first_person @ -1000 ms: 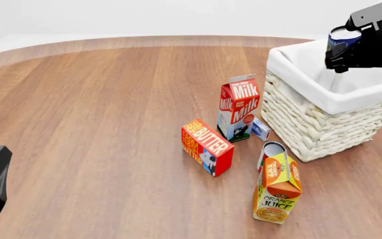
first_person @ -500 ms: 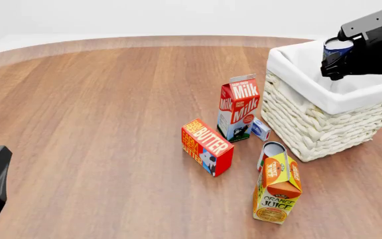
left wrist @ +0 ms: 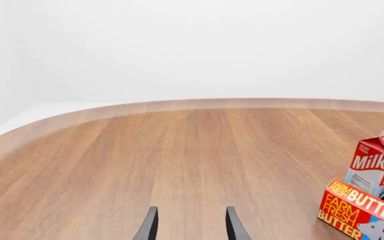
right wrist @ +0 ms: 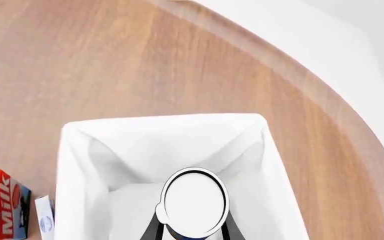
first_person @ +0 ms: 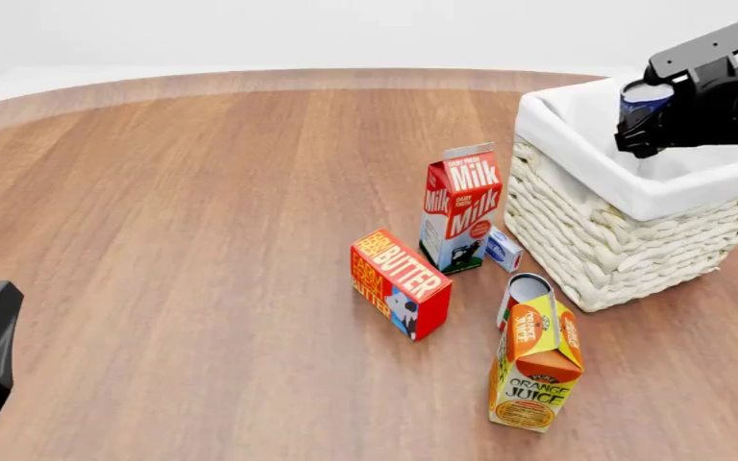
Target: Pick up the alphabet soup, and put it in the basket.
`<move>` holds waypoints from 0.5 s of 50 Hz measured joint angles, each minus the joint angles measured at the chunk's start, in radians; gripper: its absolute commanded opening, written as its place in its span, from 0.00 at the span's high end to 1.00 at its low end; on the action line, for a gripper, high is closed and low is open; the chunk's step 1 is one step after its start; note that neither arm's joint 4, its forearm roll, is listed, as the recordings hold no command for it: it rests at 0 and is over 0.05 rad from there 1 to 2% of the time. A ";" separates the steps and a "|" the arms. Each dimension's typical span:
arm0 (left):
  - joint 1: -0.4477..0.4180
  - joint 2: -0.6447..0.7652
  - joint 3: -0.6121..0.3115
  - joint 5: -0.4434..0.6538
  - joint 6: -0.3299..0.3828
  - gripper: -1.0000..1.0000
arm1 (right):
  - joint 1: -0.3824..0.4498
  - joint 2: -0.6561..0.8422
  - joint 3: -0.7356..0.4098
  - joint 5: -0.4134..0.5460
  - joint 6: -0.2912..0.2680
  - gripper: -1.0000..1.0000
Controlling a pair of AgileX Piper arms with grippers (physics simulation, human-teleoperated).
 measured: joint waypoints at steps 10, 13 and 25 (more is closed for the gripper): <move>0.000 0.000 0.000 0.000 0.000 0.00 | -0.007 0.027 -0.013 0.000 -0.010 1.00; 0.000 0.000 0.000 0.000 0.000 0.00 | -0.010 0.034 -0.016 0.001 -0.013 1.00; 0.000 0.000 0.000 0.000 0.000 0.00 | -0.015 0.059 -0.028 0.004 -0.023 1.00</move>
